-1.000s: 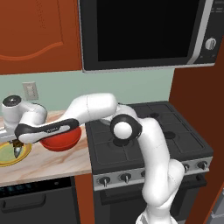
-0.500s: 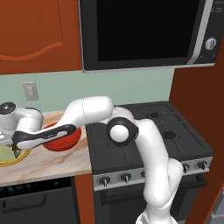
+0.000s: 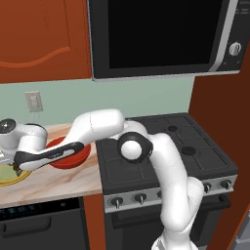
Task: Place the fish on the plate and place the sweet potato on the same plate.
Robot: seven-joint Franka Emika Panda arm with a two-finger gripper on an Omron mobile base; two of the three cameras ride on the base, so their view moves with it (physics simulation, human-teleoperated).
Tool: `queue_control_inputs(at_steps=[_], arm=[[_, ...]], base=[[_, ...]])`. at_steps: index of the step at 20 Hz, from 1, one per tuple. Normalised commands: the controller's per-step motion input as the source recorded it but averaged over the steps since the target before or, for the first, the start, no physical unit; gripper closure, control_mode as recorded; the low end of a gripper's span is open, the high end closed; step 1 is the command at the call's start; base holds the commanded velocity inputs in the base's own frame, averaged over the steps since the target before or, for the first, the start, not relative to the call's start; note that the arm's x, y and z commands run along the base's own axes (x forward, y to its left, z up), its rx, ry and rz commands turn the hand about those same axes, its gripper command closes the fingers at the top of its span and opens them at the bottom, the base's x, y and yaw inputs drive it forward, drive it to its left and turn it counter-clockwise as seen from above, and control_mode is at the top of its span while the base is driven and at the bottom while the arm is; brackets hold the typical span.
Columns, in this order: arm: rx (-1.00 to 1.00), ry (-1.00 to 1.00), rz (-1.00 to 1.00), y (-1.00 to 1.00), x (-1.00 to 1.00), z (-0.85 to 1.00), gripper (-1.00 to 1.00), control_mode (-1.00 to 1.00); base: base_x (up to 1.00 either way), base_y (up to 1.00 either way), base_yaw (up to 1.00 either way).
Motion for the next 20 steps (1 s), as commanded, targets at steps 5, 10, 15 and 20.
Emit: queue_control_inputs(at_steps=[5,10,15,20], arm=[[0.06,-0.01,-0.05,0.18,0.07,-0.01,1.00,-1.00],[0.09,0.00,-0.10,0.26,0.09,-0.06,1.00,-1.00],[0.03,0.00,-0.10,0.19,0.11,-0.11,1.00,-1.00],[0.00,0.07,-0.09,0.16,0.14,-0.19,1.00,-1.00]], base=[[0.00,0.00,0.00],[0.00,0.00,0.00],[0.00,0.00,0.00],[0.00,0.00,0.00]])
